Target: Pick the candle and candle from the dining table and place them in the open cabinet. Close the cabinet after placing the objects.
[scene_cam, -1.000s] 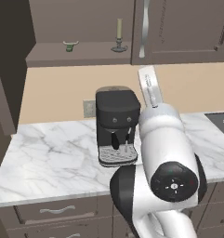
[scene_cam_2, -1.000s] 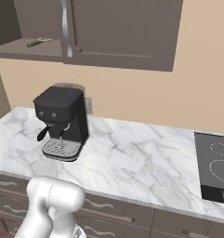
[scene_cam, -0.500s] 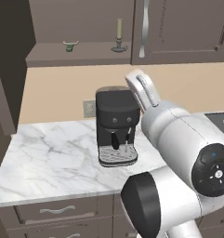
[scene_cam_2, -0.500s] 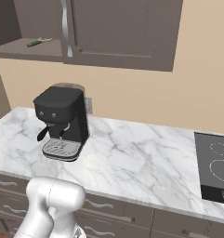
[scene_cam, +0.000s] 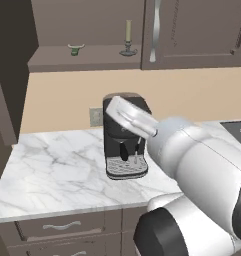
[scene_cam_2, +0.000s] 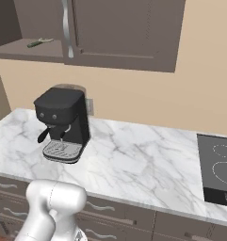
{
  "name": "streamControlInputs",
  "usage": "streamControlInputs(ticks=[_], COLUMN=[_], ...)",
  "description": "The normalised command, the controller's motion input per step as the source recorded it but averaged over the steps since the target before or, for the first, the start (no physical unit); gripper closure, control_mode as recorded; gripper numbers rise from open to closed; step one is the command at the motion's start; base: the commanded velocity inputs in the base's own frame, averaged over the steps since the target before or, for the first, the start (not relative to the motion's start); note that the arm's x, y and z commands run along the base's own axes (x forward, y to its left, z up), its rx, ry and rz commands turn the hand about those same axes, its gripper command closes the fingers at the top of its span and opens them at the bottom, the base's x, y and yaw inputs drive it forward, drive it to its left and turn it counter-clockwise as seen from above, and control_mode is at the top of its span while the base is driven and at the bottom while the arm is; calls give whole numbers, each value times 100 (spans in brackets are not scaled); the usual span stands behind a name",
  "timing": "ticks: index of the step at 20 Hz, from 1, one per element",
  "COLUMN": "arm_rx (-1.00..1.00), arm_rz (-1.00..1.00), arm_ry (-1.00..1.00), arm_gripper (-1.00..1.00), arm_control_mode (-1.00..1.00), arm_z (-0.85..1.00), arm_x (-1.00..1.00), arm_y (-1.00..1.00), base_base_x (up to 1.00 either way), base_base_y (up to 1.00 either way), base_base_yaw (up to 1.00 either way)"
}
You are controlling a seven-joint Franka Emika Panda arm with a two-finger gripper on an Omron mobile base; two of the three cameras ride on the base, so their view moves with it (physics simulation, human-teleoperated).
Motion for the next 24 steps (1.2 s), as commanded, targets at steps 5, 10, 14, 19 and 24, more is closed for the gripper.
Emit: streamControlInputs(ticks=[5,10,14,19,24], arm_rx=[-59,-65,-48,-42,-45], arm_rz=[40,37,32,38,14], arm_ry=[-23,-54,-68,-48,-44], arm_gripper=[-100,-100,-100,-100,-100], arm_control_mode=[-100,-100,-100,-100,-100], arm_z=[-1,-5,4,4,3], arm_x=[-16,-7,-16,-14,-2], arm_y=[38,41,41,45,54], base_base_x=[0,0,0,0,0], base_base_y=[0,0,0,0,0], base_base_yaw=[0,0,0,0,0])
